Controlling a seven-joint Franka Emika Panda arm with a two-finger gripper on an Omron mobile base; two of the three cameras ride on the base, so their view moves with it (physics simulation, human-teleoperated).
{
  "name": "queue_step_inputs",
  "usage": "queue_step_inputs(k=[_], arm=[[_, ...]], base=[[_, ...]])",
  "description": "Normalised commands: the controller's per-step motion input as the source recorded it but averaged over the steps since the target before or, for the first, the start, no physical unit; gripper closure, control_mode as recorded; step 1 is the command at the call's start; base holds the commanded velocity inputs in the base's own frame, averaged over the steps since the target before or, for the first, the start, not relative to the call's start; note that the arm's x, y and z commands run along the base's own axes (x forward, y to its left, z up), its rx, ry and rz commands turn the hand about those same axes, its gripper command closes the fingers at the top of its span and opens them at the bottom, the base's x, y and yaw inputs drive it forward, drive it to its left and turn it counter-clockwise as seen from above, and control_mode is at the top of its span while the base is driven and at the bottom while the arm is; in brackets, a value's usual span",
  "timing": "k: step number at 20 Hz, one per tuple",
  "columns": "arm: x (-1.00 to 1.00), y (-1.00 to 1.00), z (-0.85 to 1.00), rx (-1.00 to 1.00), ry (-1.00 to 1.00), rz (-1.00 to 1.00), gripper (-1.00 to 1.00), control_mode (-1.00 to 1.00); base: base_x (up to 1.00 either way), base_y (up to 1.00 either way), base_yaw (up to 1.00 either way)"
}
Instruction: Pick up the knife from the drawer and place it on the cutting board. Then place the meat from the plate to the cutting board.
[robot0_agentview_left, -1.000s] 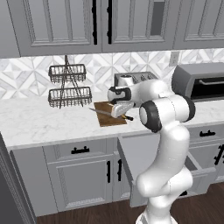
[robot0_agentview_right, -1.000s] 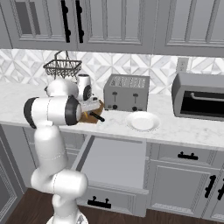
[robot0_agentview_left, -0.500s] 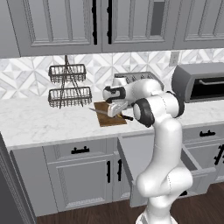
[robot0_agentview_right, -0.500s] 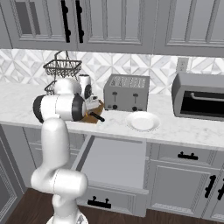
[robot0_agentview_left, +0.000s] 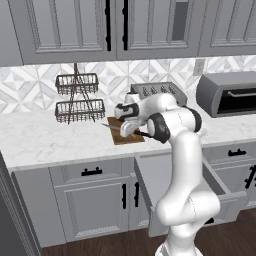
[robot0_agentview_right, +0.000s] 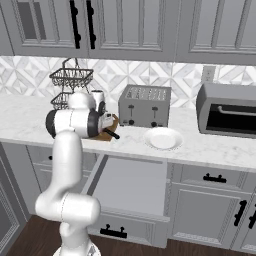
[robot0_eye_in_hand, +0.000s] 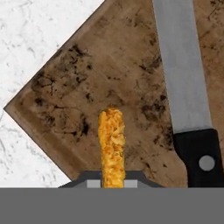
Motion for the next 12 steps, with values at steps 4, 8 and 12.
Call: queue_step_inputs(k=[4,8,12], arm=[[0.31,0.01,-0.01,0.00,0.00,0.00,1.00,-1.00],[0.26,0.01,-0.07,0.00,0.00,0.00,1.00,-1.00],[0.07,0.09,-0.23,0.00,0.00,0.00,-1.00,-1.00]], base=[[0.00,0.00,0.00],[0.00,0.00,0.00],[0.00,0.00,0.00]])
